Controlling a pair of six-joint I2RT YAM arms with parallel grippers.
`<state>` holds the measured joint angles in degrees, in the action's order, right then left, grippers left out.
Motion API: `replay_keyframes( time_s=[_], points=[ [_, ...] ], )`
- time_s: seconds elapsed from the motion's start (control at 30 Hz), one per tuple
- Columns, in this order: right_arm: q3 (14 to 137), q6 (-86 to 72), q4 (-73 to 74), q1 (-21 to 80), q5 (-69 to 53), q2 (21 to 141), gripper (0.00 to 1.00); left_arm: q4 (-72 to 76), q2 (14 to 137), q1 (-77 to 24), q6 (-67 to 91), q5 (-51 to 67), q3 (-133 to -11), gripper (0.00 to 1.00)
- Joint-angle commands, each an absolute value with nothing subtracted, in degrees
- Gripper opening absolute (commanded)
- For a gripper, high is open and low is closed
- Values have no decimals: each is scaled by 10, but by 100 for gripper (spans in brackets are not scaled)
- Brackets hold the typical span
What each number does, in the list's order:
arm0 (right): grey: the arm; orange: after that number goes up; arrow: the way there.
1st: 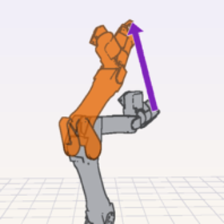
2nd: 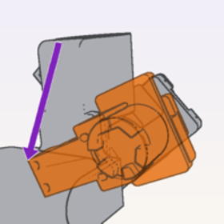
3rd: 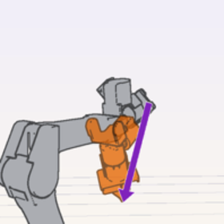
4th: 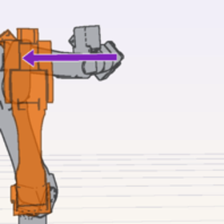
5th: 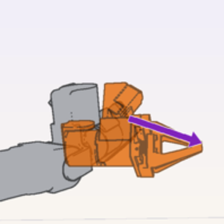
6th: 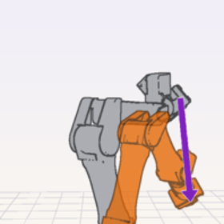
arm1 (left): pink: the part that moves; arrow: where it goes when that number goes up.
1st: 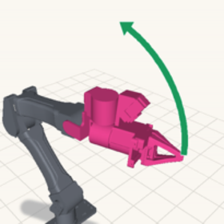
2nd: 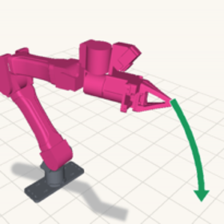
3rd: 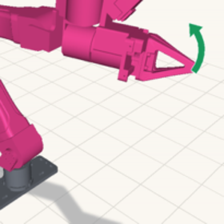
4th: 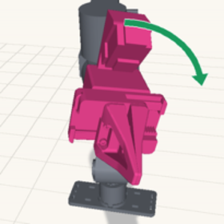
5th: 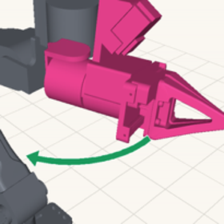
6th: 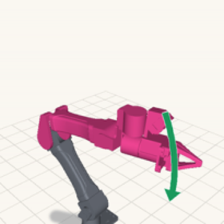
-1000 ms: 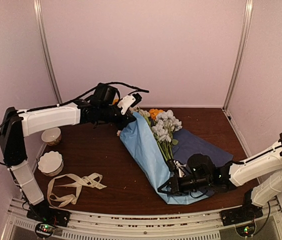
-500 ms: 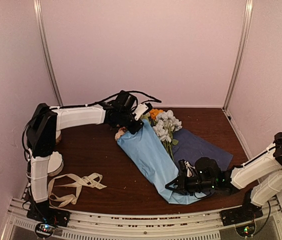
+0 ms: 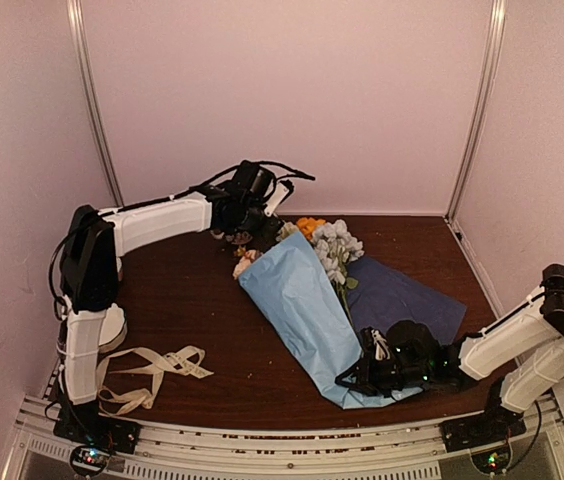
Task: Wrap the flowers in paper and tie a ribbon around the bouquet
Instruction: Fold the one-fourth-folded wrapping paper at the center of the board.
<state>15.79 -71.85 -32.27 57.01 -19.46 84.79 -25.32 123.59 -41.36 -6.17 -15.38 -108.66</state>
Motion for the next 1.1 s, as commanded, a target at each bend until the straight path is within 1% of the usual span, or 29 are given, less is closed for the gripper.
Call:
replay_keyframes(
  time_s=[0.0, 0.07, 0.13, 0.17, 0.27, 0.33, 0.4, 0.47, 0.57, 0.87, 1.07],
  points=[
    [151, -722, -299, 571, -195, 852, 0, -279, 1170, -409, -63, -213, -1082, 64],
    [151, -722, -298, 571, -195, 849, 0, -280, 1137, -410, -57, -200, -1057, 64],
    [152, -722, -297, 570, -194, 845, 0, -275, 1090, -415, -48, -158, -1010, 63],
    [152, -722, -294, 569, -193, 841, 0, -267, 1067, -420, -44, -135, -978, 62],
    [154, -720, -282, 569, -186, 835, 0, -243, 1005, -447, -21, -68, -896, 52],
    [157, -718, -272, 569, -185, 835, 0, -242, 1003, -475, 2, -21, -866, 48],
    [163, -716, -267, 569, -186, 836, 0, -241, 1022, -508, 19, 2, -855, 47],
    [167, -715, -263, 569, -186, 836, 0, -230, 1053, -543, 34, 13, -861, 47],
    [170, -715, -259, 569, -184, 836, 0, -221, 1108, -567, 52, 35, -903, 47],
    [176, -707, -214, 569, -167, 812, 0, -235, 1251, -576, 95, 57, -1034, 48],
    [190, -692, -146, 570, -145, 779, 7, -268, 1325, -577, 121, 87, -1085, 47]
  ],
)
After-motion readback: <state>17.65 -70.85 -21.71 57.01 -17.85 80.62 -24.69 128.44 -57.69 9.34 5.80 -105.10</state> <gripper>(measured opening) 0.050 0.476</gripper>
